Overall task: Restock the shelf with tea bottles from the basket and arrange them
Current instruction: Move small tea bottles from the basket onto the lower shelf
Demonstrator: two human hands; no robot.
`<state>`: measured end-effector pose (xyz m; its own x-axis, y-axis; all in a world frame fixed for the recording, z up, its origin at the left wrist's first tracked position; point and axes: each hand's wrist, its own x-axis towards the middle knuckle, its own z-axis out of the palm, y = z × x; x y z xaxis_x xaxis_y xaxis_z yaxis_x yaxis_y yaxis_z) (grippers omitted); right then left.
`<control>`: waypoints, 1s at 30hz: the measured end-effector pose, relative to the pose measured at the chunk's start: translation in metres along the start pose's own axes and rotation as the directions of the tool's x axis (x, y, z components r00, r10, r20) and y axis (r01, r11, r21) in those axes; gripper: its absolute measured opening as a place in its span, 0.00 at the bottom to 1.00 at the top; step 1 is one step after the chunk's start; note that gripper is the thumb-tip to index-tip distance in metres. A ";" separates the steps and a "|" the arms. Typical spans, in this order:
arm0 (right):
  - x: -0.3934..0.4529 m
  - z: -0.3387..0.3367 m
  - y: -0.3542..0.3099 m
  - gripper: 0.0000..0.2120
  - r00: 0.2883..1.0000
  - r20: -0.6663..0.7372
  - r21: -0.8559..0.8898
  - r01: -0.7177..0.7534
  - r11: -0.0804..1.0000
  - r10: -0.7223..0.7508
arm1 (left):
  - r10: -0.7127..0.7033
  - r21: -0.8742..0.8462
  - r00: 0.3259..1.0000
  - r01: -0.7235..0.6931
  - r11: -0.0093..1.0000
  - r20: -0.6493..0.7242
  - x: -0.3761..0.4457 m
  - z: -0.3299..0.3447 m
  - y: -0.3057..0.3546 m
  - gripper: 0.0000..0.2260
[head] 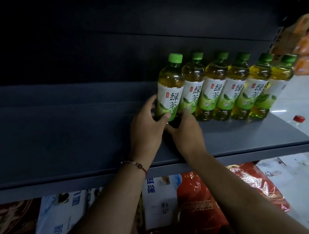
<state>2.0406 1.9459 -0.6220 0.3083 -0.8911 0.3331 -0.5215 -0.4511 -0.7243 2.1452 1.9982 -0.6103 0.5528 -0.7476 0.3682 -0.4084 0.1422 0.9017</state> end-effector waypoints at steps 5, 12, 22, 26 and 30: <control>0.008 0.005 -0.005 0.15 0.997 -0.053 0.015 -0.053 0.998 0.053 | 0.003 0.047 0.999 -0.001 0.999 -0.049 0.013 0.009 -0.004 0.27; 0.011 0.004 -0.001 0.17 0.999 0.027 0.004 -0.023 1.000 0.023 | -0.008 0.073 0.997 0.013 0.997 -0.073 0.020 0.014 -0.006 0.27; -0.040 -0.075 0.021 0.35 0.956 0.273 -0.395 0.211 0.894 -0.105 | 0.046 0.416 0.992 -0.093 0.904 0.121 -0.029 0.008 0.019 0.21; -0.079 -0.130 0.047 0.34 0.951 0.305 -0.590 0.233 0.773 -0.054 | 0.116 0.482 0.881 -0.356 0.801 0.458 -0.070 0.034 0.040 0.27; -0.137 -0.187 0.081 0.35 0.964 0.236 -0.694 0.082 0.715 0.119 | 0.065 0.487 0.730 -0.516 0.705 0.680 -0.119 0.076 0.065 0.30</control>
<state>1.8073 2.0226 -0.6134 0.4233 -0.9012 0.0926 -0.9000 -0.4301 -0.0715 1.9976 2.0473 -0.6126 -0.1169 -0.9779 0.1734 -0.9267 0.1701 0.3351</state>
